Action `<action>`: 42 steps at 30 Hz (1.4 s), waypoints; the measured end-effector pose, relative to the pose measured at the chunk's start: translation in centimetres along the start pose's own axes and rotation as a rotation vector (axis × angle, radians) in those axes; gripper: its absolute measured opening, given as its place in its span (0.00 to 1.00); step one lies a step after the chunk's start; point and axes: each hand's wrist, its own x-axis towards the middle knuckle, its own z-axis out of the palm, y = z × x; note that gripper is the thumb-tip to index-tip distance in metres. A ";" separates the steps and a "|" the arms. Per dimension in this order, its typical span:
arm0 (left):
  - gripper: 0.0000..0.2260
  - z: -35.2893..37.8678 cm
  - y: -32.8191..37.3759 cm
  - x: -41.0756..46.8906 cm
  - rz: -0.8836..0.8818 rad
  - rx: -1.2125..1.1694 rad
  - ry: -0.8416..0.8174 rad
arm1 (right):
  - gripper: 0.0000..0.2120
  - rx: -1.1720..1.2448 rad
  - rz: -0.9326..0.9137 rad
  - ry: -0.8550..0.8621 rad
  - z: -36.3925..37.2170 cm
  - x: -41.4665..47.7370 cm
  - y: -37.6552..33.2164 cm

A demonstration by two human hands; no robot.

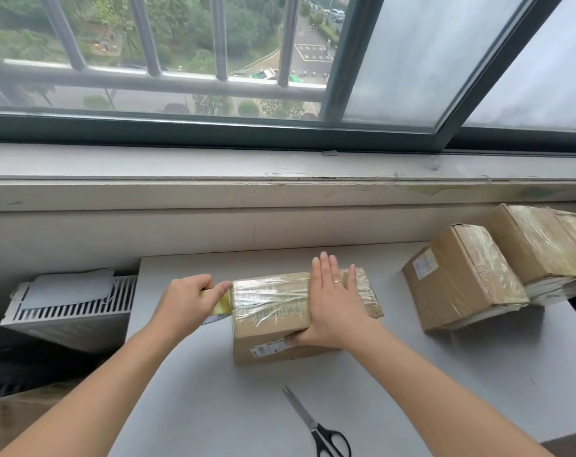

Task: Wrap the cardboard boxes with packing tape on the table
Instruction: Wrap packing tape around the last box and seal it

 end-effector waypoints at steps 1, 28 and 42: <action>0.24 0.0 0.2 0.0 0.006 0.012 -0.002 | 0.75 0.003 -0.003 0.006 -0.1 0.1 -0.5; 0.22 -15.4 5.5 -2.0 0.297 -0.040 -0.074 | 0.56 0.741 -0.387 0.177 -8.0 -3.1 1.3; 0.24 -9.5 5.2 0.6 0.199 0.041 -0.229 | 0.51 1.203 -0.284 0.124 -3.0 -2.6 6.3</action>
